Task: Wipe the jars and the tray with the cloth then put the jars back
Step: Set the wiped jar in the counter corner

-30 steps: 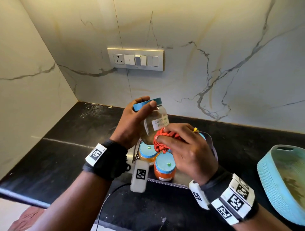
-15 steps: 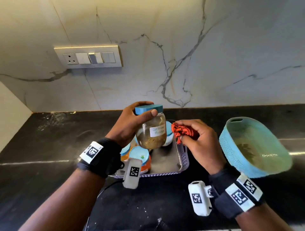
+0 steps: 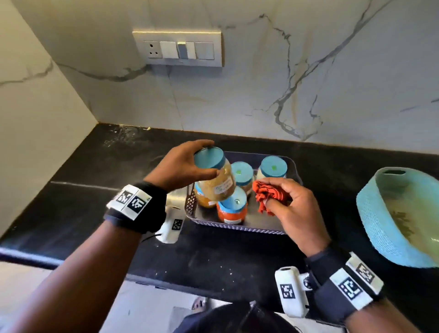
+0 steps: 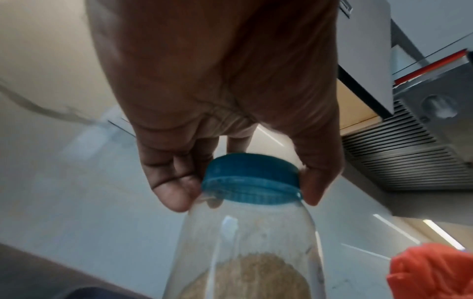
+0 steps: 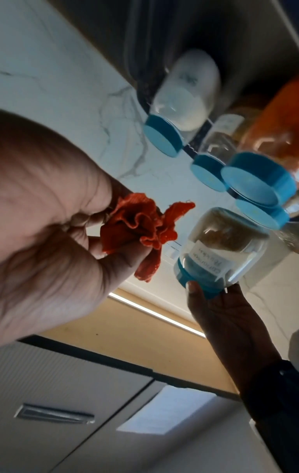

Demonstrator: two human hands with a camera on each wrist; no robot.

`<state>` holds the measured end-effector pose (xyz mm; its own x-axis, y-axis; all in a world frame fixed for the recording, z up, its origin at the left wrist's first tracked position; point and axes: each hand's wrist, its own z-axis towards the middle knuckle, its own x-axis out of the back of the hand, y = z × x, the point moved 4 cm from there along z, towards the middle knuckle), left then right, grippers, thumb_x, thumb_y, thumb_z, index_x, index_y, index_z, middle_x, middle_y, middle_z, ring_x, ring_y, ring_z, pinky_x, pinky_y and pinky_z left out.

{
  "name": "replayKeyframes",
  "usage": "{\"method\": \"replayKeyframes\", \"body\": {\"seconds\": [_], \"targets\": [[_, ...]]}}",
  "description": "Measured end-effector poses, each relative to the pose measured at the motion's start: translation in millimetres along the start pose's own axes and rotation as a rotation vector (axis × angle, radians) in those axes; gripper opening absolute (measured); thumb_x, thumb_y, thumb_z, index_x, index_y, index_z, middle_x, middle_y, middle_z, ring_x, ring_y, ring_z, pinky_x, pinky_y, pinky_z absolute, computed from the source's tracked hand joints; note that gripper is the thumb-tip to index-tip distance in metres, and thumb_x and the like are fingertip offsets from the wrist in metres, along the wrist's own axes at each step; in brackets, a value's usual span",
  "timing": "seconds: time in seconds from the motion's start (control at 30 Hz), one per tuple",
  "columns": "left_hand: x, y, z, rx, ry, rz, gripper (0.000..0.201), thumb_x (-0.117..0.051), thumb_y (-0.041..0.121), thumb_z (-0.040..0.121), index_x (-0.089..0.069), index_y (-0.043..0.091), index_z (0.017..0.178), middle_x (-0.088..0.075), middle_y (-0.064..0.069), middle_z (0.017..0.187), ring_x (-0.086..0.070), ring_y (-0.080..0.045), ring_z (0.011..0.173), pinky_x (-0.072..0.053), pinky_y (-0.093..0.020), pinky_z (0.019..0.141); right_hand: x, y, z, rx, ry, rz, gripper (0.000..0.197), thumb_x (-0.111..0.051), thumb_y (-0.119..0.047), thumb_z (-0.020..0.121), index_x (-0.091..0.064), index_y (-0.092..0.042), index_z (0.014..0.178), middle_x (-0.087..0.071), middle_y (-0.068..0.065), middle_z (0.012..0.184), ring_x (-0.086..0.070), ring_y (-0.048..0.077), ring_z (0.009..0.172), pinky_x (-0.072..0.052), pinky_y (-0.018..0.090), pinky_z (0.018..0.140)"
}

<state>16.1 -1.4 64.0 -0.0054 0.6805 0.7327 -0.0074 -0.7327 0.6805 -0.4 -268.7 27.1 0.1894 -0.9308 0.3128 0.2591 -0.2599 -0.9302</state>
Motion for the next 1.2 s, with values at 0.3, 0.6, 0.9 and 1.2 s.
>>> {"method": "replayKeyframes", "body": {"seconds": [0.3, 0.6, 0.9, 1.2], "targets": [[114.1, -138.7, -51.6, 0.325, 0.054, 0.291, 0.068, -0.085, 0.029, 0.083, -0.059, 0.015, 0.144, -0.065, -0.008, 0.135, -0.061, -0.022, 0.116, -0.044, -0.026, 0.094, -83.6, -19.5, 12.0, 0.054, -0.155, -0.052, 0.046, -0.075, 0.004, 0.079, -0.074, -0.030, 0.110, -0.071, -0.018, 0.112, -0.064, 0.005, 0.111, -0.054, 0.045, 0.100], [174.3, -285.2, -74.2, 0.542, 0.125, 0.318, 0.073, -0.085, 0.031, 0.082, -0.054, 0.014, 0.146, -0.062, -0.009, 0.140, -0.061, -0.027, 0.121, -0.048, -0.032, 0.098, -136.7, -26.0, 21.8, -0.038, -0.273, -0.088, 0.059, -0.076, 0.003, 0.081, -0.071, -0.053, 0.098, -0.069, -0.026, 0.106, -0.065, 0.001, 0.102, -0.053, 0.030, 0.091], [194.5, -353.3, -76.5, 0.610, 0.077, 0.357, 0.078, -0.086, 0.025, 0.081, -0.051, 0.011, 0.149, -0.057, -0.014, 0.146, -0.056, -0.033, 0.129, -0.046, -0.039, 0.106, -179.4, -31.8, 32.2, 0.007, -0.347, -0.110, 0.053, -0.077, 0.005, 0.080, -0.071, -0.044, 0.100, -0.067, -0.035, 0.104, -0.061, -0.008, 0.103, -0.048, 0.009, 0.088], [185.3, -333.7, -89.7, 0.631, 0.106, 0.272, 0.115, -0.091, 0.042, 0.078, -0.022, 0.011, 0.164, -0.035, -0.017, 0.165, -0.038, -0.035, 0.149, -0.033, -0.045, 0.122, -179.9, -28.5, 37.3, -0.010, -0.330, -0.054, 0.064, -0.074, 0.005, 0.080, -0.071, -0.057, 0.096, -0.071, -0.026, 0.105, -0.067, 0.008, 0.103, -0.050, 0.025, 0.092]]}}
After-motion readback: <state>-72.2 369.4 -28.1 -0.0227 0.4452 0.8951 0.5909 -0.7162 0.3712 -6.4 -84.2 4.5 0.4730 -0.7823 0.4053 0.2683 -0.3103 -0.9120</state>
